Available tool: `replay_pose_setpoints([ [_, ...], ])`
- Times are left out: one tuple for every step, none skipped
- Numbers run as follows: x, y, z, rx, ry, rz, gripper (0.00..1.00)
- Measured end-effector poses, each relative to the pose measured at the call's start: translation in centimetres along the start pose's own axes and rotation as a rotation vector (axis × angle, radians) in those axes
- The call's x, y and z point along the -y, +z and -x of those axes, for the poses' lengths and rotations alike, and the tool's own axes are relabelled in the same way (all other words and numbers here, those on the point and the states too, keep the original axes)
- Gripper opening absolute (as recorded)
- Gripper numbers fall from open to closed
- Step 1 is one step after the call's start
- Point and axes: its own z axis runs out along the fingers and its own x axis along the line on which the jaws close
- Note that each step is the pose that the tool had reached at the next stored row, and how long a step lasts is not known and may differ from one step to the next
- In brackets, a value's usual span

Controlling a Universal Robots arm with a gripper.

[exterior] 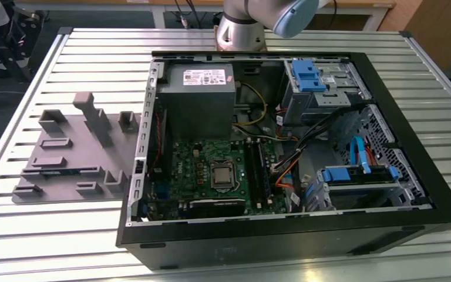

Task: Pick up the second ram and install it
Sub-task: 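Pick up the second ram and move it above second insertion slot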

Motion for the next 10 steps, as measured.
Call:
replay_pose_setpoints([
  [0.00, 0.00, 0.00, -0.0001, -0.002, 0.0000, 0.11],
  [0.00, 0.00, 0.00, -0.0002, -0.004, -0.0001, 0.11],
  [0.00, 0.00, 0.00, -0.0003, -0.006, -0.0001, 0.11],
  [0.00, 0.00, 0.00, -0.0004, -0.007, -0.0001, 0.11],
  [0.00, 0.00, 0.00, -0.0004, -0.009, -0.0001, 0.11],
  [0.00, 0.00, 0.00, -0.0005, -0.011, -0.0001, 0.11],
  [0.00, 0.00, 0.00, -0.0006, -0.013, -0.0002, 0.11],
  [0.00, 0.00, 0.00, -0.0007, -0.015, -0.0002, 0.11],
  [0.00, 0.00, 0.00, -0.0008, -0.017, -0.0002, 0.11],
  [0.00, 0.00, 0.00, -0.0008, -0.019, -0.0002, 0.11],
])
